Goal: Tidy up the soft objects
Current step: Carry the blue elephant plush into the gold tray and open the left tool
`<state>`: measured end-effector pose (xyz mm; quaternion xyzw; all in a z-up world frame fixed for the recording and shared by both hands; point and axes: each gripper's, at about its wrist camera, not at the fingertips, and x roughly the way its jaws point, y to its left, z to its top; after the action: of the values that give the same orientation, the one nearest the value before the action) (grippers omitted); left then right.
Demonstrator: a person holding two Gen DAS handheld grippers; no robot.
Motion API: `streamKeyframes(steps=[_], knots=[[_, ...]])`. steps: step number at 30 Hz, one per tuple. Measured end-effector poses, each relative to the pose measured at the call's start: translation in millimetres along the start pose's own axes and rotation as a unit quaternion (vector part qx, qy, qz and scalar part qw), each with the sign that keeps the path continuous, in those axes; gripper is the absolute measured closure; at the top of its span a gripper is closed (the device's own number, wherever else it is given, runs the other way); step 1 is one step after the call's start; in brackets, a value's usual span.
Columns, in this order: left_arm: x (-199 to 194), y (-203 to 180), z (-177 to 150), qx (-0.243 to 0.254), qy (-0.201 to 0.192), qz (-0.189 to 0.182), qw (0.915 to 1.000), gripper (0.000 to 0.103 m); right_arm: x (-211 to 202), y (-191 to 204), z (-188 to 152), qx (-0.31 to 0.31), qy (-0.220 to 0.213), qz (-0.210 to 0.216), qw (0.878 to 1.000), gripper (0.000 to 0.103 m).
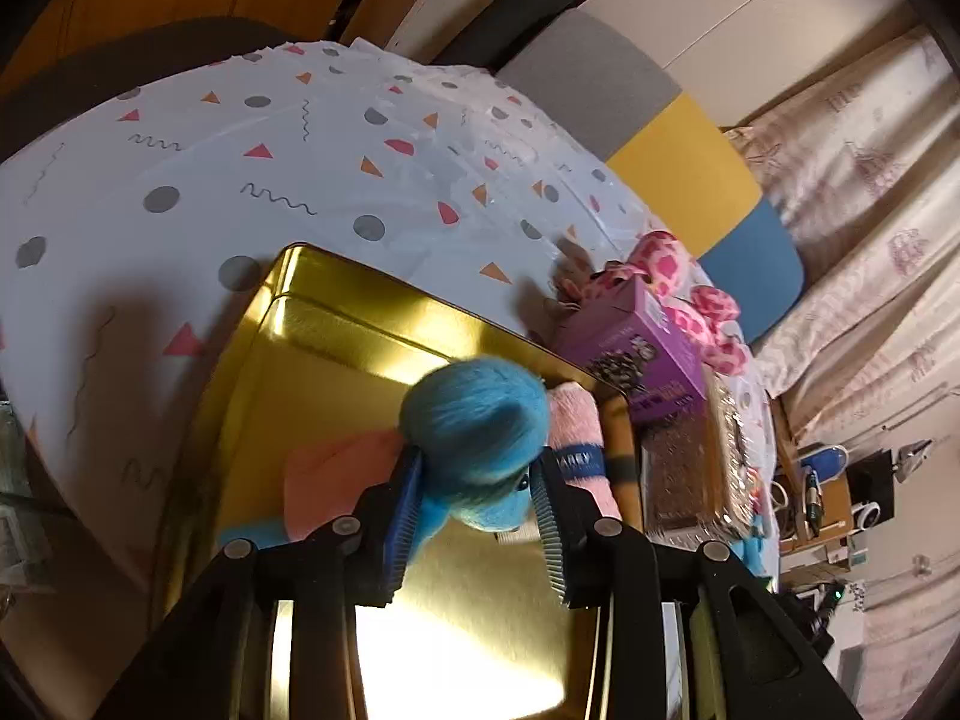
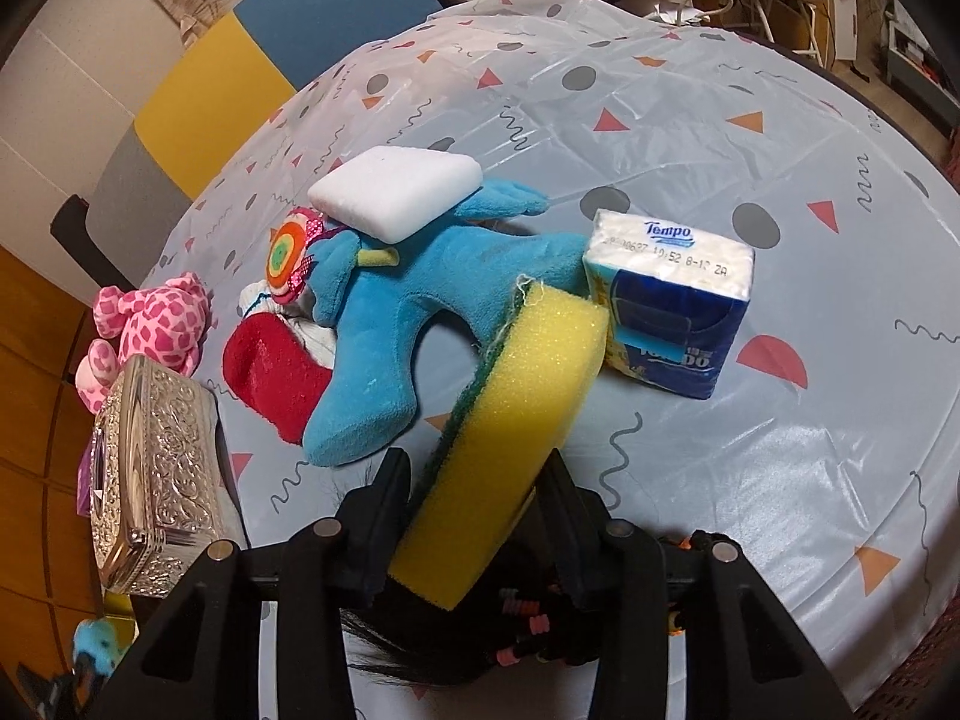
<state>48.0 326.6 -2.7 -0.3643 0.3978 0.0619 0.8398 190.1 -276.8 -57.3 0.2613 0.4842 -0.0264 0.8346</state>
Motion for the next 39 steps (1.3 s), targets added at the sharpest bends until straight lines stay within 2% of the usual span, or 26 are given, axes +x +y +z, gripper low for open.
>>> streamKeyframes(steps=[3,5,9,13,16,19,24,28,30,32,35,39], knots=[[14,-6,9,0.008,-0.005,0.015,0.9998,0.061,1,1,1,-0.003,-0.001,-0.002,1.0,0.059],[21,-10,15,0.023,-0.018,0.045,0.9986,0.057,1,3,1,-0.009,-0.003,-0.005,1.0,0.059],[15,-13,12,0.035,-0.032,0.061,0.997,0.054,2,7,1,-0.022,-0.006,-0.013,1.0,0.059],[-2,-32,-14,0.109,-0.059,0.085,0.9887,0.054,2,11,1,-0.03,-0.007,-0.018,0.999,0.059],[2,-40,-34,0.145,-0.034,0.076,0.9859,0.055,2,11,1,-0.032,-0.007,-0.018,0.999,0.059],[24,-40,-50,0.166,0.013,0.092,0.9818,0.06,1,10,1,-0.031,-0.007,-0.017,0.999,0.059],[55,-28,-40,0.147,0.037,0.138,0.9787,0.062,0,10,0,-0.032,-0.007,-0.015,0.999,0.059],[66,-13,-22,0.117,0.03,0.167,0.9785,0.062,0,10,0,-0.033,-0.008,-0.016,0.999,0.059],[68,-3,-11,0.092,0.026,0.166,0.9815,0.062,0,11,0,-0.035,-0.009,-0.017,0.999,0.059],[67,2,-6,0.084,0.017,0.174,0.9811,0.062,0,13,0,-0.042,-0.01,-0.021,0.999,0.059],[59,9,-4,0.066,0.007,0.166,0.9838,0.059,0,16,-1,-0.051,-0.015,-0.029,0.998,0.059],[33,-1,-20,0.084,-0.025,0.159,0.9834,0.05,-3,15,1,-0.049,-0.024,-0.024,0.998,0.06]])
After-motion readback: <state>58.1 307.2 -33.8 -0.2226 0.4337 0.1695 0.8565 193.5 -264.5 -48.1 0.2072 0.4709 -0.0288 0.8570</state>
